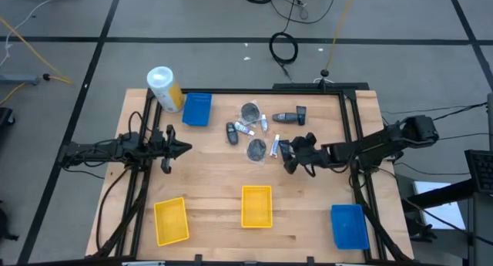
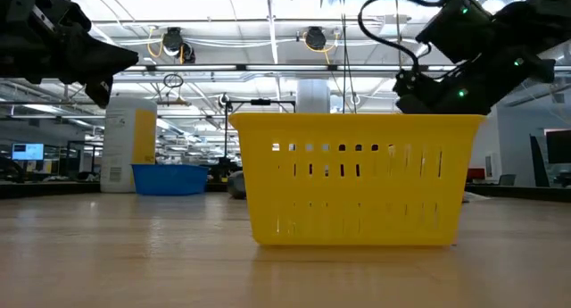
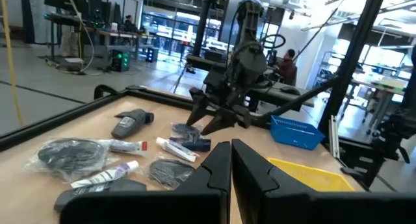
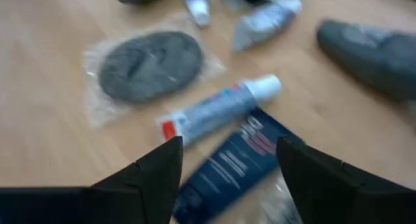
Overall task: Pick & Place Travel size toiletries
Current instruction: Put the blue shave cream into the right yellow bin
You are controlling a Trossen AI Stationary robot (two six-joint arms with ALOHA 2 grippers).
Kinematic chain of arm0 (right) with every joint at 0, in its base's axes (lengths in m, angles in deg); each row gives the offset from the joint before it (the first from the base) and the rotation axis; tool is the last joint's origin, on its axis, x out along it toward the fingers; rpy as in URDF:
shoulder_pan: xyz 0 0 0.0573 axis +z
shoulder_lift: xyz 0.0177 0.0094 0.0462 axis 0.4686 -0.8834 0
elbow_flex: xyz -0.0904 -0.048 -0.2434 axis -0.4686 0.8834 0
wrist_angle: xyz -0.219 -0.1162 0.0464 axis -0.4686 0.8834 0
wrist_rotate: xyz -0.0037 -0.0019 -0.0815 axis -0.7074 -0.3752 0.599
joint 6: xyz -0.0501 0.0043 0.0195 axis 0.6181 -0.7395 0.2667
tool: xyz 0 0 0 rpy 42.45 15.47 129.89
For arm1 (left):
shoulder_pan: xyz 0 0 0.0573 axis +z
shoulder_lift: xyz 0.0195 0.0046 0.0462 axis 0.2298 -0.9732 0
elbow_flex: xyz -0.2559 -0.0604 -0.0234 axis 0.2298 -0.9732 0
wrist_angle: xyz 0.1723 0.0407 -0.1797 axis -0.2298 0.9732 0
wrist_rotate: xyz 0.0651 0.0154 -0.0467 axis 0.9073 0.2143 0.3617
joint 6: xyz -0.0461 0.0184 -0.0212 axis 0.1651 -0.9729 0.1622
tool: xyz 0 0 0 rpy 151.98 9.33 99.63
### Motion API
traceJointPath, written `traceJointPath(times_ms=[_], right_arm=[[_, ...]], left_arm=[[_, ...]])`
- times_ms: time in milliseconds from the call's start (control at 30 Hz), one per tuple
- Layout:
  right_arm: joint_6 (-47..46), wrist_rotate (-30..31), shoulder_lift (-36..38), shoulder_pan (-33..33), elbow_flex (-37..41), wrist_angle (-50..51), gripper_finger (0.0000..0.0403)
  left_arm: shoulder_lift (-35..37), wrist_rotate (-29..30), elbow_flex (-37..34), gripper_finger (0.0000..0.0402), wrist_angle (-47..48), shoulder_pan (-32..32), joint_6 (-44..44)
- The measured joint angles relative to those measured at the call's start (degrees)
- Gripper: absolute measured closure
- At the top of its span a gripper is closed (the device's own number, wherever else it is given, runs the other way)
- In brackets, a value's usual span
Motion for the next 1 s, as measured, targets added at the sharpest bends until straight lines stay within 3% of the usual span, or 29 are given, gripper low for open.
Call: traceJointPath(times_ms=[267, 533, 700, 1000], right_arm=[[-2.6, -1.18, -4.52, -0.6, -0.08, 0.8, 0.0176], [0.15, -8.91, -8.54, -0.69, 0.12, -5.03, 0.0171], [0.07, -10.28, -8.57, -0.64, 0.67, -5.24, 0.0173], [3.11, -12.7, -8.0, -0.6, 1.8, -5.12, 0.022]], left_arm=[[0.02, 5.54, 0.04, 0.0392, -3.37, 0.02, 0.42], [-0.01, 5.6, 0.04, 0.0391, -3.1, 0.0, 1.71], [-0.01, 5.51, 0.04, 0.0392, -2.56, 0.0, 2.93], [0.0, 4.92, 0.07, 0.0392, 0.18, 0.0, 6.24]])
